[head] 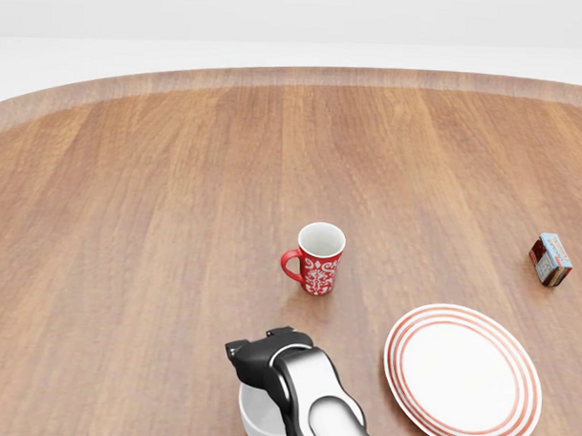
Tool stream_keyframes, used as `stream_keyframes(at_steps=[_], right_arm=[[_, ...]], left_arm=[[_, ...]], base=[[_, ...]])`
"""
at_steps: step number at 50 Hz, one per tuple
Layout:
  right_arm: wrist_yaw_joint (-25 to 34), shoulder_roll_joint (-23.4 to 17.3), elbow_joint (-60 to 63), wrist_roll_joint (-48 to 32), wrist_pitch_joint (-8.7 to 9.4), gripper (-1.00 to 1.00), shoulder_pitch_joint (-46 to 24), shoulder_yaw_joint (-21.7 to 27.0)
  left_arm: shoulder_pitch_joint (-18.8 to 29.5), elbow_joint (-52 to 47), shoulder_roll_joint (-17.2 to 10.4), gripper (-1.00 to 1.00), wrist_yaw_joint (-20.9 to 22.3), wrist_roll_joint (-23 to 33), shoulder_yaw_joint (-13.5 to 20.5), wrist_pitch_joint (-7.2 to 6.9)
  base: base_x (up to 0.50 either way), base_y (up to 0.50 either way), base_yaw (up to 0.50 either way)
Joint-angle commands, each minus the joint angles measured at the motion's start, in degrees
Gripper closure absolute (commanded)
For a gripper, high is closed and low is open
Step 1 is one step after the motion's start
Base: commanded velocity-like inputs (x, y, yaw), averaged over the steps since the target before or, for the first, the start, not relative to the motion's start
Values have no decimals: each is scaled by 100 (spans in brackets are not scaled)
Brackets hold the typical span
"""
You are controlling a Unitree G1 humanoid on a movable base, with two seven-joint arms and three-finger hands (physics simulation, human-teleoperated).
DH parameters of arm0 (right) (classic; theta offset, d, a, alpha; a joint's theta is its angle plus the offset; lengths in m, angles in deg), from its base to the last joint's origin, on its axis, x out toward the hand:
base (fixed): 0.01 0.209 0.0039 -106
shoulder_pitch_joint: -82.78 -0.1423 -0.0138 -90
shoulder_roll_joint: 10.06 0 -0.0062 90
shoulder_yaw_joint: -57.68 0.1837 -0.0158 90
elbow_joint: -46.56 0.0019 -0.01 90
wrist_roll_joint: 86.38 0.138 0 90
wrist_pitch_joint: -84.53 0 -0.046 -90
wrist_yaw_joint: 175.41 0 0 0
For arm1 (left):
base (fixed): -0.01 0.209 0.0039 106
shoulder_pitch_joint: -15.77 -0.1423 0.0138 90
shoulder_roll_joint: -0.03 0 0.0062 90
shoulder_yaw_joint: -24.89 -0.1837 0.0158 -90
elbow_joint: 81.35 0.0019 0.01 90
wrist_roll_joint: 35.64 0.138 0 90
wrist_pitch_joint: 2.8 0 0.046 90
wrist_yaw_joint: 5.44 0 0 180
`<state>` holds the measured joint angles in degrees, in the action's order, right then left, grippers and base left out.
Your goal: Put the white mug on the plate.
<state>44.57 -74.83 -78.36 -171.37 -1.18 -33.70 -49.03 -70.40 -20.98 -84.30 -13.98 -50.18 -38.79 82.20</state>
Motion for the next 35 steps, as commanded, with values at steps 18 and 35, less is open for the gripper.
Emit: stream_keyframes(at_steps=[18, 35], right_arm=[[2, 3, -586, 215, 31, 100, 69, -2], [2, -202, -210, 353, 64, 100, -454, 272]], left_arm=[[-19, 14, 19, -100, 8, 14, -9, 0], [1, 21, 6, -100, 3, 2, -8, 0]], base=[[0, 0, 0], [0, 0, 0]])
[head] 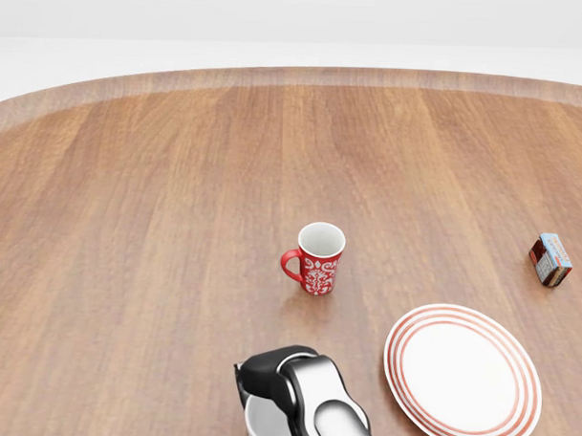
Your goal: Put the white mug on the plate.
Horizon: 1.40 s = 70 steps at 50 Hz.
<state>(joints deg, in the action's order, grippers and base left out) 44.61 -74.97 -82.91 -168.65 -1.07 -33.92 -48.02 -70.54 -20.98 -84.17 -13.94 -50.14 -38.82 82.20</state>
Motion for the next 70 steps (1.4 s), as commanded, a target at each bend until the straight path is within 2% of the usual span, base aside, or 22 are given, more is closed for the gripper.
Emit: stream_keyframes(at_steps=[1, 9, 15, 22, 31, 37, 51, 57, 70], right_arm=[[-2, -256, 404, 134, 60, 100, -556, 269], [-2, -857, 901, 418, 60, 100, -1621, 812], [-2, -1325, 862, 627, 60, 100, -2090, 1063], [-2, -1816, 249, 878, 60, 100, -2541, 1263], [-2, -2474, -1294, 1182, 60, 100, -3311, 1452], [-2, -2749, -2330, 1325, 60, 100, -3631, 1397], [-2, -3359, -3157, 1679, 60, 100, -3654, 1464], [-259, -3587, -3279, 1745, 60, 100, -3497, 1471], [-949, -3582, -3477, 1859, 60, 100, -3376, 1476]], left_arm=[[17, 32, -7, -100, 0, 1, -10, 0], [32, 16, -26, -100, -8, -10, -2, 0], [24, 35, -15, -100, 0, 8, -19, 0], [16, 46, -12, -100, 7, 23, -23, 0], [5, 40, -1, -100, 11, 37, -32, 0], [5, 18, -2, -100, 8, 36, -20, 0], [5, -12, -2, -100, 12, 27, -5, 0], [17, 1, -4, -100, 10, 46, -26, 0], [43, -13, -24, -100, 2, 25, -10, 0]], base=[[0, 0, 0], [0, 0, 0], [0, 0, 0], [0, 0, 0], [0, 0, 0], [0, 0, 0], [0, 0, 0], [0, 0, 0], [0, 0, 0]])
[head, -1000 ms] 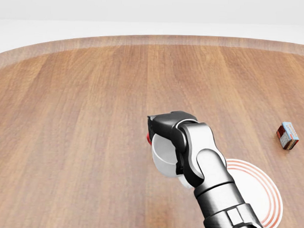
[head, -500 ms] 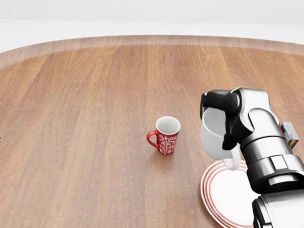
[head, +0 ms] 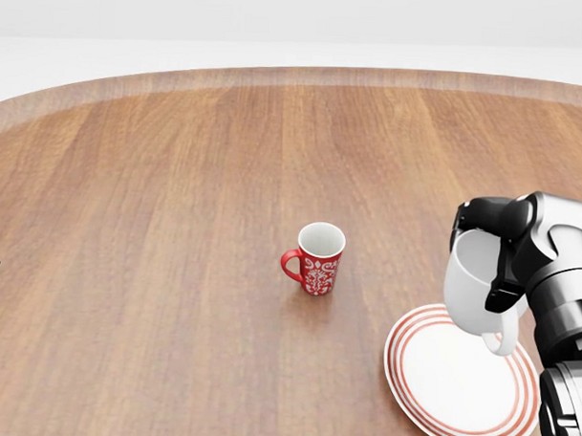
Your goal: Put the white mug on the plate.
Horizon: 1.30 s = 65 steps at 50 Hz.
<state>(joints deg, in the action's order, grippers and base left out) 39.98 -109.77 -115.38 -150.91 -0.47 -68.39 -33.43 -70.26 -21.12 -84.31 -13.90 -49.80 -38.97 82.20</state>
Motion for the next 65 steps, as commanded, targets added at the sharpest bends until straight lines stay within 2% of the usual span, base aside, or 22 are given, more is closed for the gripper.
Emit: stream_keyframes(at_steps=[1, 17, 30, 65], right_arm=[[-504, -71, -237, 119, 0, 100, 93, 28], [-1073, 142, -419, 254, 0, 100, 477, -8], [-951, 116, -418, 272, 0, 100, 638, -43], [-1223, 296, -516, 312, 0, 100, 1009, -55]], left_arm=[[16, 14, -10, -100, -2, -5, 3, 0], [6, -25, -5, -100, -8, 5, 0, 0], [0, -7, 9, -100, -5, 25, -17, 0], [8, -15, 4, -100, -8, 31, -21, 0]], base=[[0, 0, 0], [0, 0, 0], [0, 0, 0], [0, 0, 0]])
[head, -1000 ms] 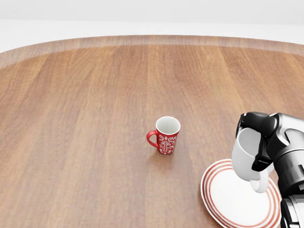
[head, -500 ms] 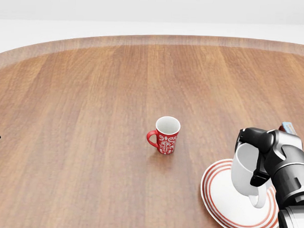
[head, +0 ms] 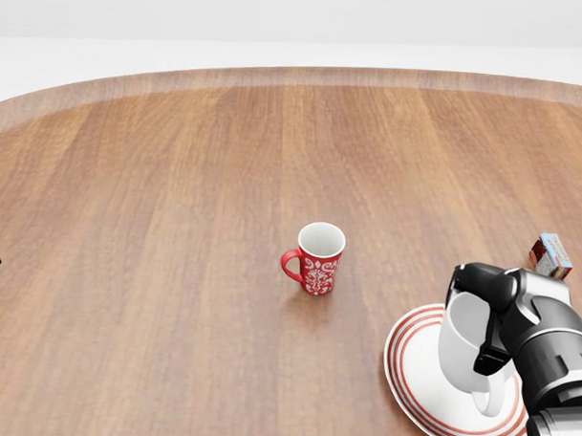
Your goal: Put the white mug on the plate.
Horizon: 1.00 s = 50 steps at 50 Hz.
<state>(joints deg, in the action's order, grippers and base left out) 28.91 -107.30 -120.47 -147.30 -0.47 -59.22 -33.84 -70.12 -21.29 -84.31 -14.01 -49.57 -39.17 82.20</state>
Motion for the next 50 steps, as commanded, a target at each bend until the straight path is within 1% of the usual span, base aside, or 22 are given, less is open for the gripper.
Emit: stream_keyframes(at_steps=[1, 17, 20, 21, 27, 29, 30, 32, 33, 35, 36, 38, 40, 42, 50], right_arm=[[-116, 46, -10, -47, 0, 100, 86, -11], [-117, 48, -9, -34, 0, 100, 131, -14], [-114, 46, -6, -37, 0, 90, 129, -18], [-114, 45, -5, -31, 0, 83, 125, -13], [-184, 81, -21, -10, 0, 80, 197, -6], [-183, 81, -20, -10, 0, 72, 195, -10], [-141, 66, -15, -9, 0, 63, 157, -9], [-183, 81, -21, -4, 0, 62, 203, -9], [-174, 72, -24, -5, 0, 45, 199, -10], [-141, 61, -18, -6, 0, 30, 180, -11], [-160, 55, -23, -6, 0, 16, 182, -9], [-166, 58, -24, -6, 0, 0, 190, -9], [-178, 63, -25, -6, 0, -58, 197, -9], [-189, 74, -29, -2, 0, -100, 205, -6], [-146, 57, -25, 5, 0, -100, 173, -1]], left_arm=[[-7, 8, 6, -100, 6, 10, -5, 0], [-25, 33, 15, -100, 17, 21, -7, 0], [-28, 18, 16, -100, 15, 23, -7, 0], [-29, 14, 18, -100, 14, 22, -6, 0], [-36, 10, 28, -100, 17, 30, -9, 0], [-38, 0, 30, -100, 15, 27, -7, 0], [-41, 21, 37, -100, 19, 45, -24, 0], [-43, 27, 40, -100, 22, 50, -27, 0], [-35, 19, 33, -100, 18, 40, -14, 0], [-33, 22, 32, -100, 18, 36, -13, 0], [-35, 39, 38, -100, 21, 48, -27, 0], [-35, 46, 40, -100, 21, 53, -33, 0], [-29, 43, 35, -100, 20, 49, -31, 0], [-24, 57, 33, -100, 20, 49, -32, 0], [-11, 74, 26, -100, 18, 54, -45, 0]], base=[[0, 0, 0], [0, 0, 0], [0, 0, 0], [0, 0, 0], [0, 0, 0], [0, 0, 0], [0, 0, 0], [0, 0, 0], [0, 0, 0], [0, 0, 0], [0, 0, 0], [0, 0, 0], [0, 0, 0], [0, 0, 0], [0, 0, 0]])
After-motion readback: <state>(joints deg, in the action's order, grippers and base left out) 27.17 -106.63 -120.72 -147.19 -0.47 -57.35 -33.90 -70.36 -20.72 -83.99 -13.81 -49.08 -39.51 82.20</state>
